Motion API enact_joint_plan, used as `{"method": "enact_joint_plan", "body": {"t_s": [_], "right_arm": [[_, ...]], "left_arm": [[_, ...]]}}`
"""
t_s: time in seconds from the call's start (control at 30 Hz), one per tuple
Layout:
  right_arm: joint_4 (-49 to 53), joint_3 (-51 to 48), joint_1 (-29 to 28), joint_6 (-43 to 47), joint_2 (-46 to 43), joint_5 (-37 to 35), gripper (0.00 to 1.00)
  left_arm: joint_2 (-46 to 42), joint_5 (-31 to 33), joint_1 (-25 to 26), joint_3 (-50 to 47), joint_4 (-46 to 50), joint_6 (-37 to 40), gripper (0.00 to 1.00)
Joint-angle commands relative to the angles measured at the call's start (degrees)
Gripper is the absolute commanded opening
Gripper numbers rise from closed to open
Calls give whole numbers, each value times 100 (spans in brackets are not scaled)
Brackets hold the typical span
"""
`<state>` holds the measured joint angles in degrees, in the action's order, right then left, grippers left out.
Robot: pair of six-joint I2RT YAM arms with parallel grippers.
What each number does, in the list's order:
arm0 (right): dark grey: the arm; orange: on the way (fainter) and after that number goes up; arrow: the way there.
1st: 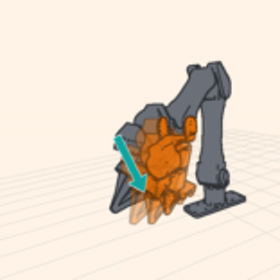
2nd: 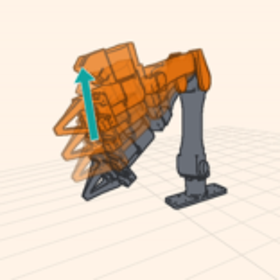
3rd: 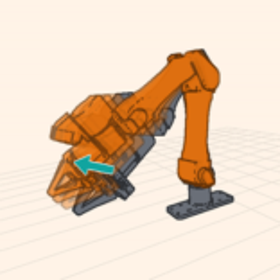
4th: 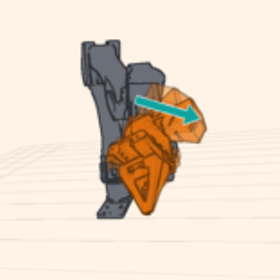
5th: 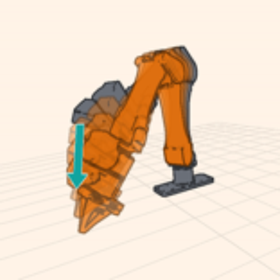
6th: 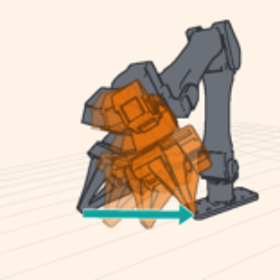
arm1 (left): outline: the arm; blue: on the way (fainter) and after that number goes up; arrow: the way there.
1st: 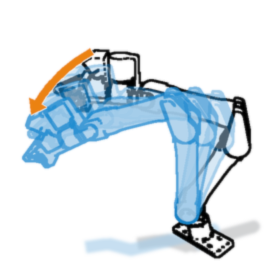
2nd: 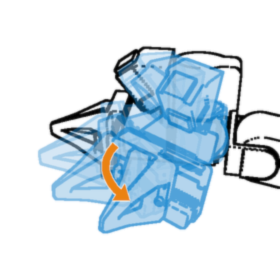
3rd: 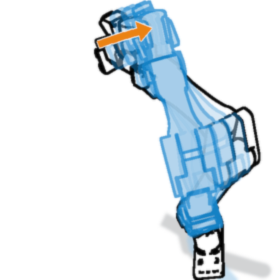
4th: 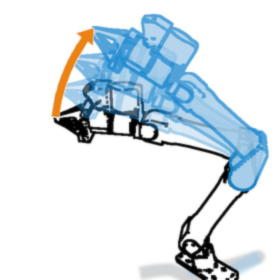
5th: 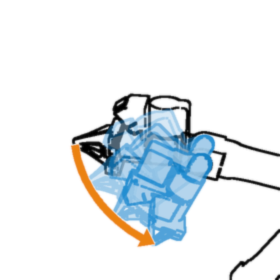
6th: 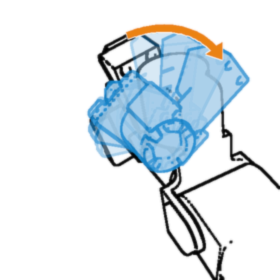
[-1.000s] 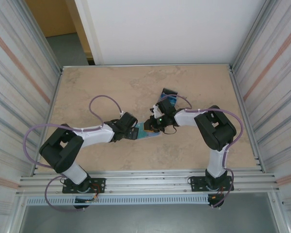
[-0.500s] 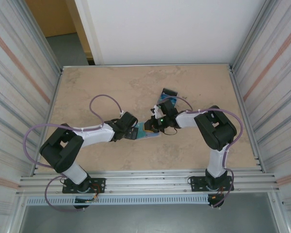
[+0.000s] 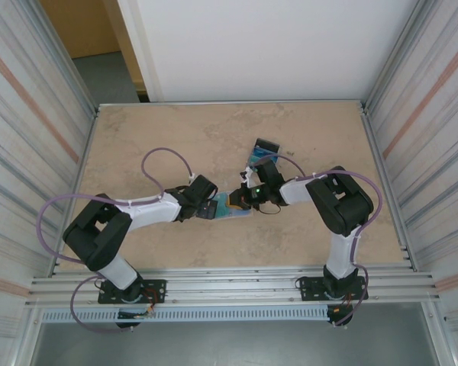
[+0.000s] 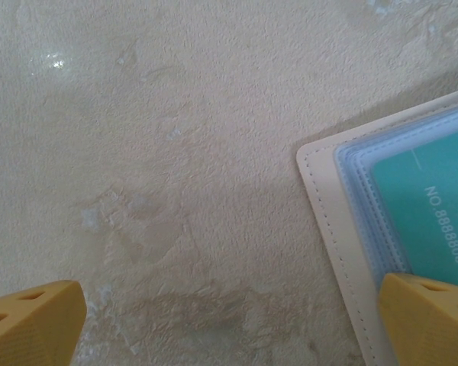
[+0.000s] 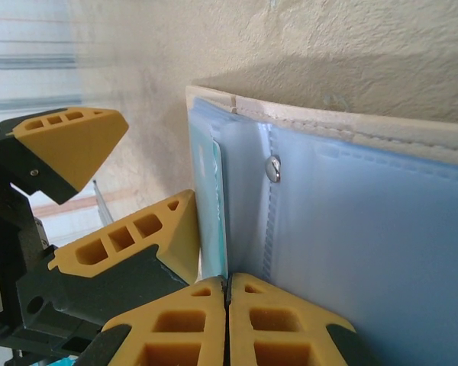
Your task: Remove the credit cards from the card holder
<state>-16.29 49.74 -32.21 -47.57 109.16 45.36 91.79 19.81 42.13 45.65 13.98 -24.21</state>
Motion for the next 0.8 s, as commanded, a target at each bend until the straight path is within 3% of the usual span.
{"method": "enact_joint_plan", "body": {"t_s": [0.0, 0.5, 0.77], "right_arm": [[-166, -86, 38, -69, -63, 262, 8], [-404, -234, 126, -165, -142, 319, 9], [-613, -307, 149, -290, -186, 375, 14]], "left_arm": [[70, 172, 40, 102, 241, 11, 99], [30, 184, 34, 129, 273, 13, 99], [50, 172, 35, 120, 257, -4, 99]]}}
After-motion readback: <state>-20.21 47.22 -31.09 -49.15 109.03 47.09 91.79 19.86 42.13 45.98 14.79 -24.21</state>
